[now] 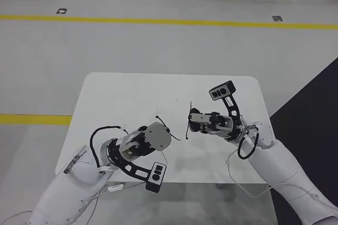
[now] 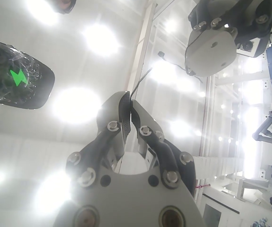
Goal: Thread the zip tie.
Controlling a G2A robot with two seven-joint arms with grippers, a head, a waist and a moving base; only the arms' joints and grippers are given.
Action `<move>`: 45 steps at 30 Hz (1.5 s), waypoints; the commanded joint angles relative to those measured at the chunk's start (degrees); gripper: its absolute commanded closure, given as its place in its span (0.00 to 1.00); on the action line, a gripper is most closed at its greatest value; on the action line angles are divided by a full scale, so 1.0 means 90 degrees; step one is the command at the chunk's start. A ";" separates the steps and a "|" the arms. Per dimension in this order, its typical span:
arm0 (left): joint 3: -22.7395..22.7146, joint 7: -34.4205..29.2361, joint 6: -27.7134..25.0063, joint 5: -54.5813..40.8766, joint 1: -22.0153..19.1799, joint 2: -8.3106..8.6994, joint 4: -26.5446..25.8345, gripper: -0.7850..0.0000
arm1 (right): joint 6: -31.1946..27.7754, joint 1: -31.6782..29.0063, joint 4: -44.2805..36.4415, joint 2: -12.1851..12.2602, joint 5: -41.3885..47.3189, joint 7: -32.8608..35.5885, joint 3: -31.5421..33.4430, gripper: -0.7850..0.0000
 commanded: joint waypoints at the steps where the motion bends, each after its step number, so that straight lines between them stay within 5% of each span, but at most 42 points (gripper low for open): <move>1: -0.0023 0.0042 -0.0007 -0.0004 0.0015 -0.0013 -0.0015 1.00 | -0.0002 0.0002 -0.0001 0.0001 0.0002 -0.0002 -0.0001 1.00; 45: -0.0170 0.0198 -0.0259 0.0406 -0.0008 -0.0450 0.0049 1.00 | -0.0002 0.0002 -0.0001 0.0001 0.0002 -0.0002 -0.0001 1.00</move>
